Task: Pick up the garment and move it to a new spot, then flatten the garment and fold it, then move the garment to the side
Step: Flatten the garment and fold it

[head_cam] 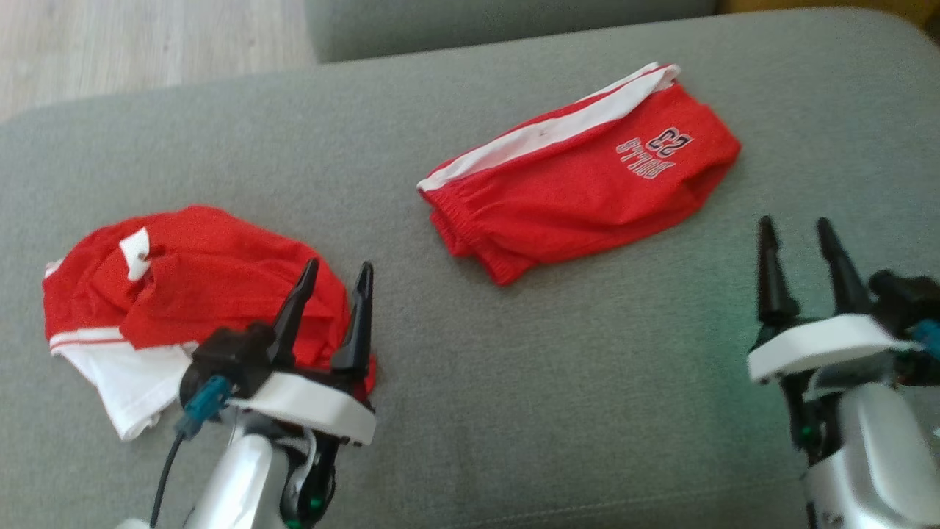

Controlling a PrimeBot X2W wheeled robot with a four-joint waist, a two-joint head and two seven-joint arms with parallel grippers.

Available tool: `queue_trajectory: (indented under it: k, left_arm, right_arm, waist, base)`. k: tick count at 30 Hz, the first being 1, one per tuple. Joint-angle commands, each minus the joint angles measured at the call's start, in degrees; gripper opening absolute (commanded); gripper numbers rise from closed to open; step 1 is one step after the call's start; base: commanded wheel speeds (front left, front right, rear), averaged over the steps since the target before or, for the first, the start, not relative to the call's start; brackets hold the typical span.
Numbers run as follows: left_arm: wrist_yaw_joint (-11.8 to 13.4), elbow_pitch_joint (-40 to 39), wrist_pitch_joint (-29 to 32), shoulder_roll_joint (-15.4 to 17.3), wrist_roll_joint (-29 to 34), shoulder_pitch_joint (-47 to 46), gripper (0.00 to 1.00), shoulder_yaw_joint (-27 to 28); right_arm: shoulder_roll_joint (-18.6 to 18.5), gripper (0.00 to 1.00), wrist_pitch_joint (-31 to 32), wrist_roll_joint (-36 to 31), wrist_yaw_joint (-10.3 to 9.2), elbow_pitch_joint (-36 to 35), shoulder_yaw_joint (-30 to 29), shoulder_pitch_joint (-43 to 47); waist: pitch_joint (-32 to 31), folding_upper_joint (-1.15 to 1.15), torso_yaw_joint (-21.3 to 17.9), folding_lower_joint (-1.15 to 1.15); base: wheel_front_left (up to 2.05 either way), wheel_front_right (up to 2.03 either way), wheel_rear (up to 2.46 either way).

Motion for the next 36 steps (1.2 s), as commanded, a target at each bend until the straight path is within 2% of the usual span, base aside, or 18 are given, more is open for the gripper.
queue_trajectory:
  k: [1, 4, 10, 13, 19, 23, 26, 32, 36]
  left_arm:
    - [0.0, -2.1, -0.5, 0.0, 0.1, -3.6, 1.0, 1.2]
    - [0.0, -2.1, -0.5, 0.0, -0.2, -4.8, 1.0, 0.4]
    - [-0.3, -1.8, -0.5, 0.0, -0.6, -6.9, 1.0, -0.7]
    - [0.0, -1.2, -0.5, 0.0, -1.9, -8.3, 1.0, -1.4]
    - [0.2, -0.3, -0.5, 0.0, -2.8, -9.6, 1.0, -2.2]
    - [0.9, -1.0, -0.5, 0.0, -3.5, -9.7, 1.0, -2.3]
    - [1.1, -1.5, -0.5, 0.0, -4.1, -9.8, 1.0, -2.7]
    - [1.3, -2.2, -0.5, 0.0, -4.5, -10.0, 1.0, -3.3]
    - [1.4, -2.6, -0.5, 0.0, -4.7, -10.6, 1.0, -3.4]
  right_arm:
    - [0.6, 1.0, 1.3, 1.6, -0.04, -1.3, -0.4, -3.5]
    - [0.9, 1.0, 4.5, 5.8, -0.04, 1.1, -3.7, -6.7]
    - [1.1, 1.0, 9.1, 9.2, -0.04, 7.3, -10.1, -13.6]
    - [1.1, 1.0, 11.5, 9.3, -0.04, 14.7, -17.9, -20.0]
    - [1.1, 1.0, 13.7, 3.3, -0.04, 24.7, -27.5, -27.5]
    - [0.4, 1.0, 15.1, -2.6, -0.04, 29.1, -36.2, -30.3]
    - [0.0, 1.0, 16.9, -7.5, -0.04, 30.9, -40.6, -32.3]
    - [0.1, 1.0, 19.9, -11.8, -0.04, 32.3, -44.4, -36.3]
    - [0.0, 1.0, 21.1, -13.3, -0.04, 32.7, -44.2, -38.3]
  waist:
    - [2.0, 0.0, 1.4, -0.01]
    - [4.2, 0.0, 2.9, -0.01]
    - [7.5, 0.0, 5.9, -0.01]
    - [9.4, 0.0, 8.5, -0.01]
    - [10.4, 0.0, 12.2, -0.01]
    - [10.9, 0.0, 14.2, -0.01]
    - [11.5, 0.0, 15.3, -0.01]
    - [13.1, 0.0, 16.3, -0.01]
    - [14.3, 0.0, 16.6, -0.01]
  base:
    - [0.0, 0.0, 0.0]
    - [0.0, 0.0, 0.0]
    - [0.0, 0.0, 0.0]
    - [0.0, 0.0, 0.0]
    - [0.0, 0.0, 0.0]
    - [0.0, 0.0, 0.0]
    - [0.0, 0.0, 0.0]
    - [0.0, 0.0, 0.0]
    - [0.0, 0.0, 0.0]
